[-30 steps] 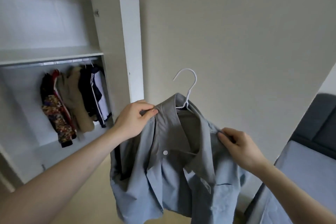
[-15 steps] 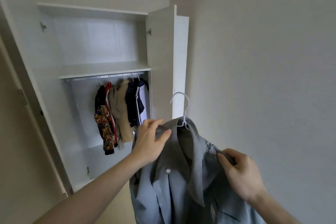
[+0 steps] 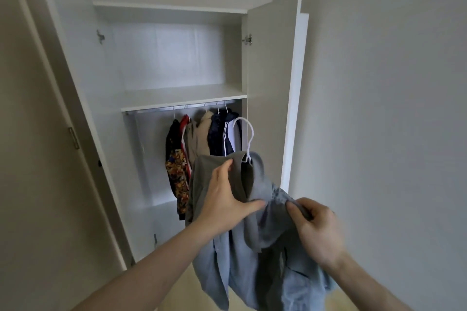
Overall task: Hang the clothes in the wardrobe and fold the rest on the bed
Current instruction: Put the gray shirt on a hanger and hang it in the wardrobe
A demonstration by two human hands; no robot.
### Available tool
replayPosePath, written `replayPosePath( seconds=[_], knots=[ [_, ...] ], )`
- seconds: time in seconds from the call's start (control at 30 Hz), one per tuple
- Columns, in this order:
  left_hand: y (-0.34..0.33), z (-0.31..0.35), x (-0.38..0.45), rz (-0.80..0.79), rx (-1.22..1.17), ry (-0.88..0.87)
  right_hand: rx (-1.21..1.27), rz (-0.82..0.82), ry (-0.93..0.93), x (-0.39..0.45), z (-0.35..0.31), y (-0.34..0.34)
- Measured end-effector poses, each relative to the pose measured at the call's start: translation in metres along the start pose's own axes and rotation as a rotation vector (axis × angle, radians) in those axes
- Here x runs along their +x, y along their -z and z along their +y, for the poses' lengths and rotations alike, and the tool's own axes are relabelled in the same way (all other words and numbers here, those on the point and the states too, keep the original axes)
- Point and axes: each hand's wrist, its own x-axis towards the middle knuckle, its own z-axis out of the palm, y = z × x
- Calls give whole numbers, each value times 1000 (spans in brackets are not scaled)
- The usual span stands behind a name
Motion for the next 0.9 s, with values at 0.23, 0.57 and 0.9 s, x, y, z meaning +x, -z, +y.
replayPosePath(
  seconds=[0.23, 0.57, 0.9],
  knots=[
    [32, -45, 49, 187, -42, 50, 100, -124, -95, 32, -9, -60],
    [38, -92, 58, 150, 156, 76, 218, -248, -219, 90, -9, -153],
    [22, -140, 160, -30, -29, 462, 342, -593, -210, 175, 18, -229]
  ],
)
